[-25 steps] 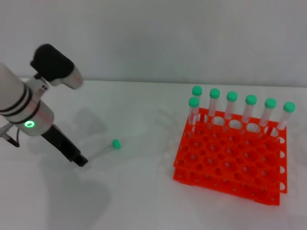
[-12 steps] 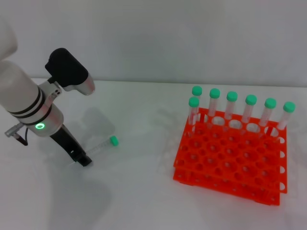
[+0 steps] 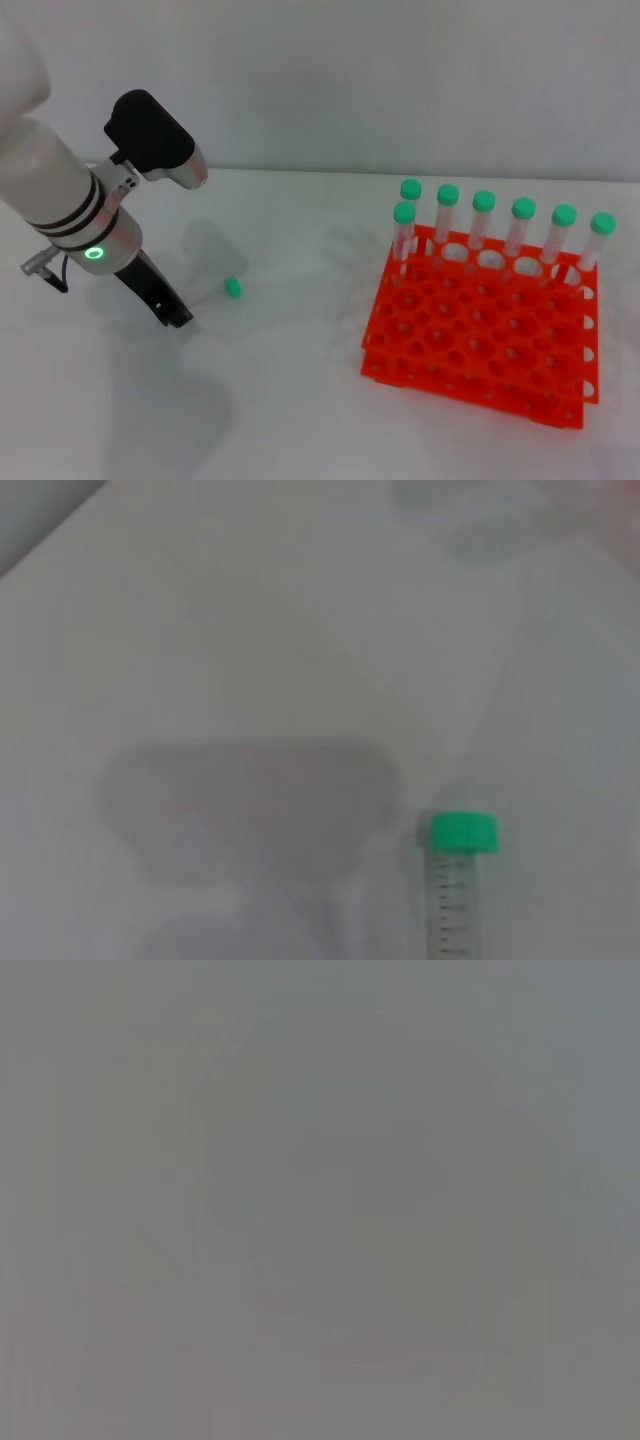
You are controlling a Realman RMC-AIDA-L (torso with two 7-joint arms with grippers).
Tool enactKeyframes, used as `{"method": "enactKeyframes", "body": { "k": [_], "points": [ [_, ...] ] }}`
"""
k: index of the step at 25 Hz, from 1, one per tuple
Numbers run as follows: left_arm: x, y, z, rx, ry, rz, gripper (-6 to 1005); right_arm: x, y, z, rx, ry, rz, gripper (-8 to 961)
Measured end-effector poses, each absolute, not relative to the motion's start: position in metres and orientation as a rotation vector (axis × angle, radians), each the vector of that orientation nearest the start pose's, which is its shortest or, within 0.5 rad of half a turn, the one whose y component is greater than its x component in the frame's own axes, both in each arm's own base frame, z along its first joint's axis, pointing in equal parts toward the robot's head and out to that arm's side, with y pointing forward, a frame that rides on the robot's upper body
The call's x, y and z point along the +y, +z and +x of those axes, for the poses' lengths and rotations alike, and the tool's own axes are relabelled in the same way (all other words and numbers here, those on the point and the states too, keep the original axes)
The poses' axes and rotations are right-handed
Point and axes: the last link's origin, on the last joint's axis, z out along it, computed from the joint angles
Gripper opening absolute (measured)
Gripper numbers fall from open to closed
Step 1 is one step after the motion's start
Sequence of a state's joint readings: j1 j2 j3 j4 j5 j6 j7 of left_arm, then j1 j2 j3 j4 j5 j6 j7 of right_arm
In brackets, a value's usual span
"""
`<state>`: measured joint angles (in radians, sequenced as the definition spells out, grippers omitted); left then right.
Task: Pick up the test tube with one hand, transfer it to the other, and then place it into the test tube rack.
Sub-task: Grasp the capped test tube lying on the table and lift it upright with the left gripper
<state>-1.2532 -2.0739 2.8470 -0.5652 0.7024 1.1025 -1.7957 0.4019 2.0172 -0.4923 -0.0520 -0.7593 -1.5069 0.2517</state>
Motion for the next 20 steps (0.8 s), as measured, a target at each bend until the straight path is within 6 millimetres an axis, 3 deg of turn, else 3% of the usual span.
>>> {"method": "enactKeyframes", "body": {
  "k": [3, 8, 14, 20],
  "points": [
    [0.437, 0.013, -0.247, -0.775, 0.675, -2.495, 438, 0.305, 0.087, 0.356, 0.301, 0.788, -1.302, 631],
    [0.438, 0.007, -0.245, -0.770, 0.668, -2.502, 233, 0.305, 0.087, 0.356, 0.301, 0.788, -1.302, 632],
    [0.438, 0.002, -0.248, -0.773, 0.700, -2.485, 167, 0.306, 0.088, 0.356, 0.300, 0.787, -1.302, 632],
    [0.438, 0.000, -0.247, -0.786, 0.693, -2.484, 171, 0.305, 0.088, 0.356, 0.298, 0.786, -1.303, 632]
  ]
}}
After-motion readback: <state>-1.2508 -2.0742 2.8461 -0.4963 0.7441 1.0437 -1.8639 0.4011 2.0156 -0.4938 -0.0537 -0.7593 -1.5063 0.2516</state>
